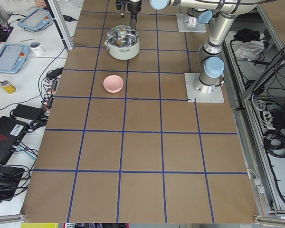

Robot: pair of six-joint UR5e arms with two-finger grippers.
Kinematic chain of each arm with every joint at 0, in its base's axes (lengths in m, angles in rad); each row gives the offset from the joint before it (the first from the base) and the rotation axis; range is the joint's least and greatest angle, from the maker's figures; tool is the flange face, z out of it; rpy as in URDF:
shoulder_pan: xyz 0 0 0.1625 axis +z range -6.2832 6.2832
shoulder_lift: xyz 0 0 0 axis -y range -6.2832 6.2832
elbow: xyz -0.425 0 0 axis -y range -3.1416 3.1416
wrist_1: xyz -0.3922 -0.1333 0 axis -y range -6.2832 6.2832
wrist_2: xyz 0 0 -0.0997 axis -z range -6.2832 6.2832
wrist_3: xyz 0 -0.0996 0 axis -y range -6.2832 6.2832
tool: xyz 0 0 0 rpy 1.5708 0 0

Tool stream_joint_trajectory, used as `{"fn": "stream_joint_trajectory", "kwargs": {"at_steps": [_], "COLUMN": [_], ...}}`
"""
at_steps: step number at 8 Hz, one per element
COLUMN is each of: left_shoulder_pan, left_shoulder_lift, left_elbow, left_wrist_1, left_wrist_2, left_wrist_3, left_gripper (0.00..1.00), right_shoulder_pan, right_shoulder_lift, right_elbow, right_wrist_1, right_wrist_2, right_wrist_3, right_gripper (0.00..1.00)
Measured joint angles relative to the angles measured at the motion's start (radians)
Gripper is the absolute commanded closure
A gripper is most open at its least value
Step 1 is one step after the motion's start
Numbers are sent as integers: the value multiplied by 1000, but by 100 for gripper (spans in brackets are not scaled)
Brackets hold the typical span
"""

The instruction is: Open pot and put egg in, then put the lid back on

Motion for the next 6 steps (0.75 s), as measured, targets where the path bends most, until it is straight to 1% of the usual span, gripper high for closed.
{"fn": "stream_joint_trajectory", "kwargs": {"at_steps": [1, 3, 6], "left_shoulder_pan": [0, 0, 0], "left_shoulder_lift": [0, -1, -1], "left_elbow": [0, 0, 0], "left_wrist_1": [-1, -3, -3], "left_wrist_2": [0, 1, 3], "left_wrist_3": [0, 0, -1], "left_gripper": [0, 0, 0], "right_shoulder_pan": [-50, -126, -156], "right_shoulder_lift": [-21, -63, -117], "right_elbow": [1, 18, 79], "right_wrist_1": [32, 58, 65], "right_wrist_2": [-13, -20, -17], "right_wrist_3": [-26, -60, -75], "right_gripper": [0, 0, 0]}}
